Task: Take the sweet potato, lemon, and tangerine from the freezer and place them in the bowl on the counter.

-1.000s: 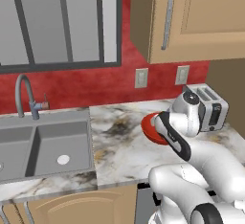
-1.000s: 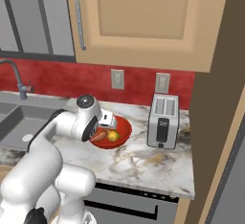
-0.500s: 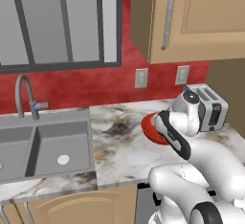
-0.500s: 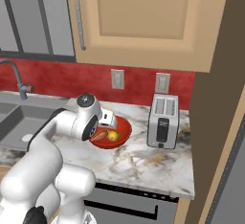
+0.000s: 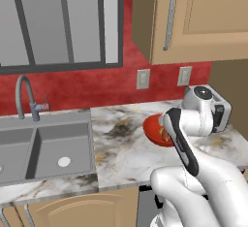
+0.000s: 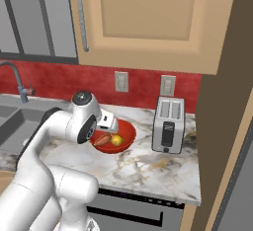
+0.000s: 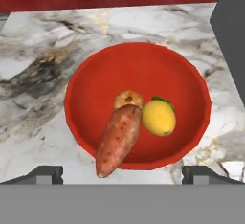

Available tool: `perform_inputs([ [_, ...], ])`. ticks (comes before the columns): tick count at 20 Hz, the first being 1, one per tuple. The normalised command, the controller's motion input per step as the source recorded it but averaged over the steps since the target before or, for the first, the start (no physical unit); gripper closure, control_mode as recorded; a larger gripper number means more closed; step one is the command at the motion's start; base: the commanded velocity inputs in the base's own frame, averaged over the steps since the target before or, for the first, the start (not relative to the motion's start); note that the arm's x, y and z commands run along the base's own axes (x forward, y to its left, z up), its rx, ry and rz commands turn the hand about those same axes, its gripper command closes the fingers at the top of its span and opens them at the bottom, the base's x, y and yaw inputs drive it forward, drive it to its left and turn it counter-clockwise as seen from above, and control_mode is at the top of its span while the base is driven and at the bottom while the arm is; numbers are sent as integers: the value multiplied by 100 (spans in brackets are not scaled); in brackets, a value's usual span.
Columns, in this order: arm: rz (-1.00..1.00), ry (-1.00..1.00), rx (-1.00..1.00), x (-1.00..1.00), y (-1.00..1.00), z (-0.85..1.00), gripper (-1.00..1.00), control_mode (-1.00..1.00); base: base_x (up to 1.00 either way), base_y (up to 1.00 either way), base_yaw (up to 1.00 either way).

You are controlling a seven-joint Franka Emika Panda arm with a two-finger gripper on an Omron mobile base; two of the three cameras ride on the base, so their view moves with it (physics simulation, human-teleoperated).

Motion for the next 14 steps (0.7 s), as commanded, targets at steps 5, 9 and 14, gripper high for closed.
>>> perform_inputs([
  [5, -7, 0, 0, -74, 0, 28, -100, -100, 0, 0, 0],
  [9, 0, 0, 0, -70, 0, 46, -100, -100, 0, 0, 0],
  [14, 3, -4, 0, -64, 23, 69, -100, -100, 0, 0, 0],
])
